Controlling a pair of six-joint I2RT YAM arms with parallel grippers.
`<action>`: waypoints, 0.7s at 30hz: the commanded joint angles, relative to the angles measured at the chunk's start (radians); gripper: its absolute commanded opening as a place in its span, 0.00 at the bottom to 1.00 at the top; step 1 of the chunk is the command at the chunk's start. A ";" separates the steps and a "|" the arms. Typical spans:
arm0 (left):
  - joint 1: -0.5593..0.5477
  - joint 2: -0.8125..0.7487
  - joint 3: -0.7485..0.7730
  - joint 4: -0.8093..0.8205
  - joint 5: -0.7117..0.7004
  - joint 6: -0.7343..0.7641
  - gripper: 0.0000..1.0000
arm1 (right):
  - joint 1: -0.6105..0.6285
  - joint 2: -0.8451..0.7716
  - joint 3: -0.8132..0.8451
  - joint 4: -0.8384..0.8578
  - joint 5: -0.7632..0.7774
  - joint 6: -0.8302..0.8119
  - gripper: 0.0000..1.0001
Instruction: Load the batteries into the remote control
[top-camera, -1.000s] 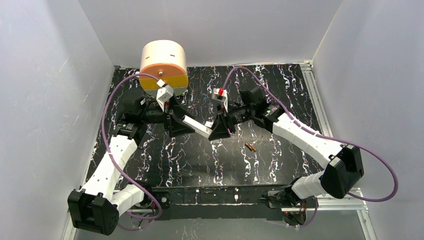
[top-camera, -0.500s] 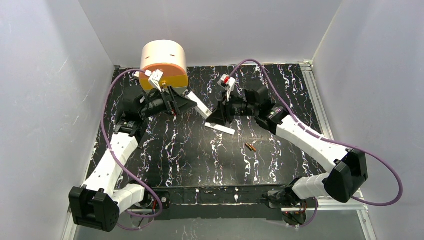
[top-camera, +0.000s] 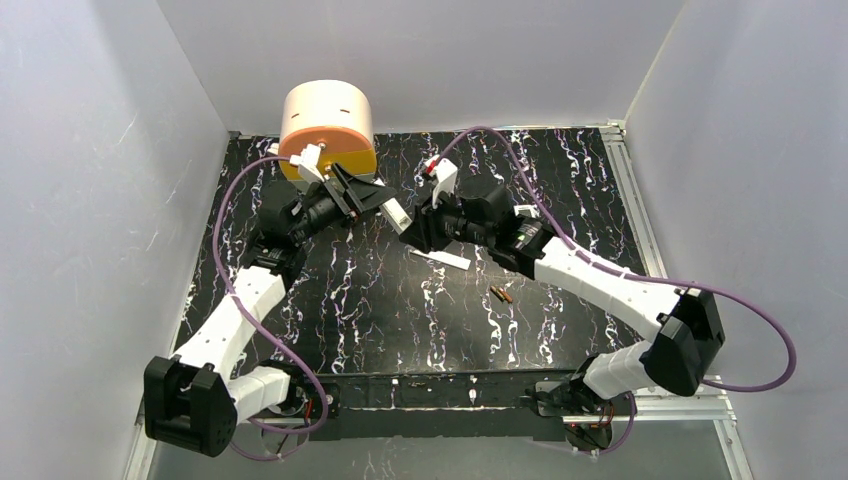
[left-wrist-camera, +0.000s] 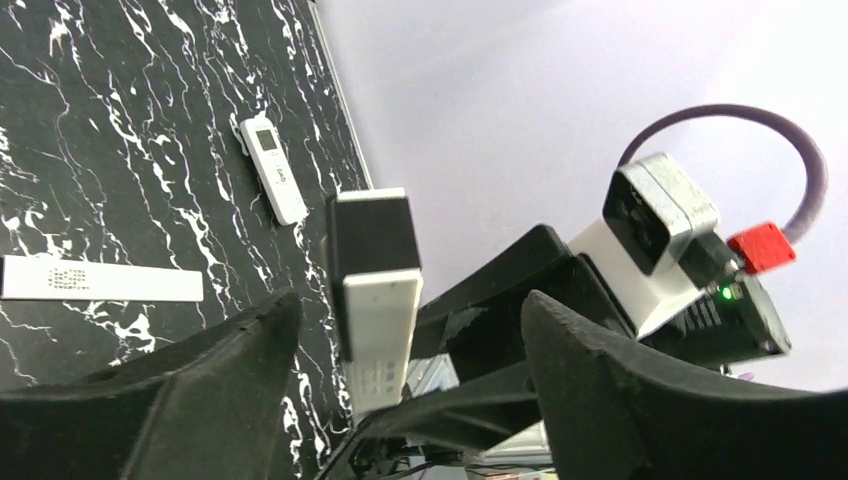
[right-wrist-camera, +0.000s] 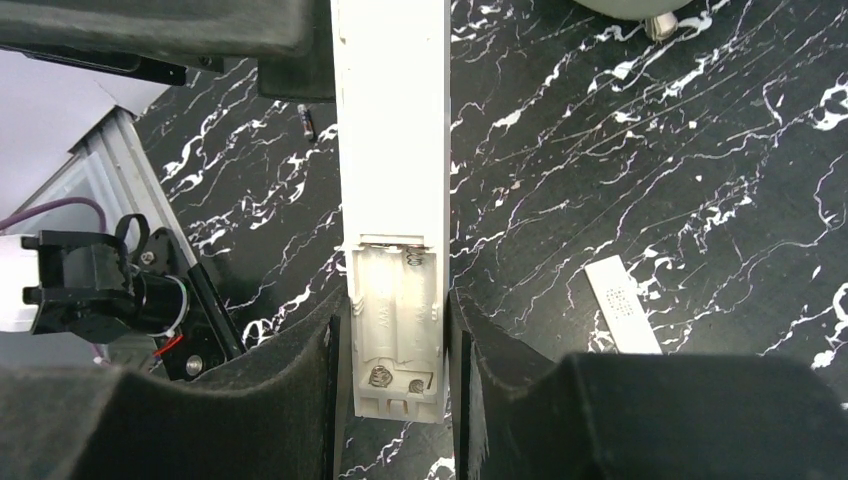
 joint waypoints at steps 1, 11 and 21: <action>-0.026 0.045 0.005 0.056 -0.026 -0.063 0.70 | 0.032 0.020 0.066 0.016 0.091 0.029 0.05; -0.040 0.040 0.007 0.060 -0.040 -0.008 0.19 | 0.055 0.054 0.078 -0.006 0.137 0.076 0.06; -0.038 0.021 0.007 0.016 -0.044 0.232 0.00 | 0.009 -0.047 -0.012 -0.004 0.103 0.115 0.81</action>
